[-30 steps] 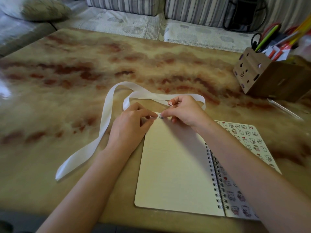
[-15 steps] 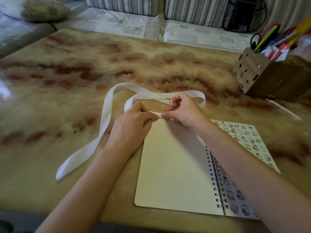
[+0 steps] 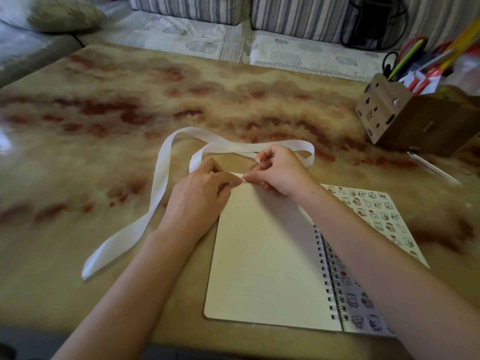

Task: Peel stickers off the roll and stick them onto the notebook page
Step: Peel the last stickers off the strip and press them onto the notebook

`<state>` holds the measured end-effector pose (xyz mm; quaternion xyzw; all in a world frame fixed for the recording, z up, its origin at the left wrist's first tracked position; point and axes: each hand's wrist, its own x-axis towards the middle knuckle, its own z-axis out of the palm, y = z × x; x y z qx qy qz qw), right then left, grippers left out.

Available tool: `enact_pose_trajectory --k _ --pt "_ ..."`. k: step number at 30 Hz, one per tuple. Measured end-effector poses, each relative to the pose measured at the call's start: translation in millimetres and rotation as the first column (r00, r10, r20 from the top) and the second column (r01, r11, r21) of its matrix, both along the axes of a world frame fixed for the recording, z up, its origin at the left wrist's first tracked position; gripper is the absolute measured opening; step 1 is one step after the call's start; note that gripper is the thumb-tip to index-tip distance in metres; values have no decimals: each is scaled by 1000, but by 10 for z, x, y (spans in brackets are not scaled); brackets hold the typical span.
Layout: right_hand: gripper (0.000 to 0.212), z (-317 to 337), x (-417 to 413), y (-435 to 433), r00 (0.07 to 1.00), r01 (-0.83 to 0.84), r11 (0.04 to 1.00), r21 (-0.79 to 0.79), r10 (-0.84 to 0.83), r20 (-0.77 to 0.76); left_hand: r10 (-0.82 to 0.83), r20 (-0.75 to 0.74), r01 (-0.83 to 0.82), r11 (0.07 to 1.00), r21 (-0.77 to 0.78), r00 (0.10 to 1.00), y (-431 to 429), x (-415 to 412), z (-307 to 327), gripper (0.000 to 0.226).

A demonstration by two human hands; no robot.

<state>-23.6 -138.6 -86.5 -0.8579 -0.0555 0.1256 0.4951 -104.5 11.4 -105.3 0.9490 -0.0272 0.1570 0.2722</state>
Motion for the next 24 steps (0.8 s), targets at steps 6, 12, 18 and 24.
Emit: enact_pose_trajectory --k 6,12,18,24 --pt "28 14 27 -80 999 -25 998 61 26 -24 9 17 -9 1000 11 1000 -8 -2 -10 26" --pt "34 17 -40 -38 997 -65 995 73 68 -31 -41 6 41 998 47 999 6 -25 -10 28" --pt "26 36 8 -80 996 -46 993 105 53 -66 -10 13 9 999 40 1000 -13 -4 -20 25" --pt "35 9 -1 -50 999 -20 997 71 23 -48 -2 0 2 1000 13 1000 -3 -22 -1 27"
